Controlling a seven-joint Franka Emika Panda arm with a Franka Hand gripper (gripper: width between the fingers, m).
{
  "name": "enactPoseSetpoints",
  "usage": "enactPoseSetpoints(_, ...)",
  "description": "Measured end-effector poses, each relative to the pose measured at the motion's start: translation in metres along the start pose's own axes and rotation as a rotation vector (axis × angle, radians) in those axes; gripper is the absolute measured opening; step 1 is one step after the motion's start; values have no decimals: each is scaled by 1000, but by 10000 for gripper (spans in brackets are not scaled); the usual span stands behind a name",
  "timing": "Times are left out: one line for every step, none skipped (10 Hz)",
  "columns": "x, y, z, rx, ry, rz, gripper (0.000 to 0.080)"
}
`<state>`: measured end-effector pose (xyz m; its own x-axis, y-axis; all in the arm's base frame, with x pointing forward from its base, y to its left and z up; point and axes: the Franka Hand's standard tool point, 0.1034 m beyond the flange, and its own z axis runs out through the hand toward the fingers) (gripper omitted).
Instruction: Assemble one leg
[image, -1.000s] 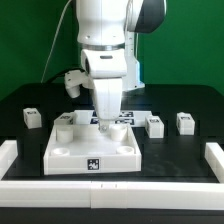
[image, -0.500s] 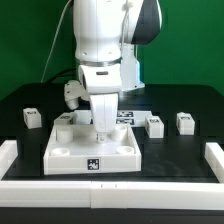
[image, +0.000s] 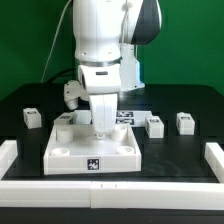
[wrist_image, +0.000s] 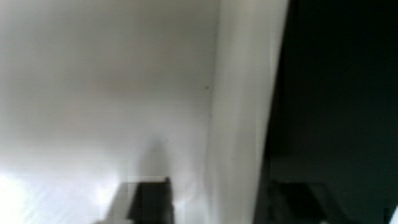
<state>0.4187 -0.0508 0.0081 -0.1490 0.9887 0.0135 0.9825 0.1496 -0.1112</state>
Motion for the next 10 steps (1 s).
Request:
enactPoseSetpoints(0,0,0,0,0,1,93)
enactPoseSetpoints(-1,2,-1,-9,-2,3,93)
enactPoseSetpoints(-1,2,-2,-11,-2,4,68)
enactPoseSetpoints(-1,3,-2,-12,-2,4,68)
enactPoseSetpoints(-1,3,-2,-13,-3,4,68)
enactPoseSetpoints(-1,3,-2,-13,-3,4,68)
enactPoseSetpoints(-1,3,-2,-13,-3,4,68)
enactPoseSetpoints(0,4,-2,-15,-2,14,68)
enactPoseSetpoints(9,9,-2,-21,0,60,68)
enactPoseSetpoints(20,16,-2,-26,4,86,68)
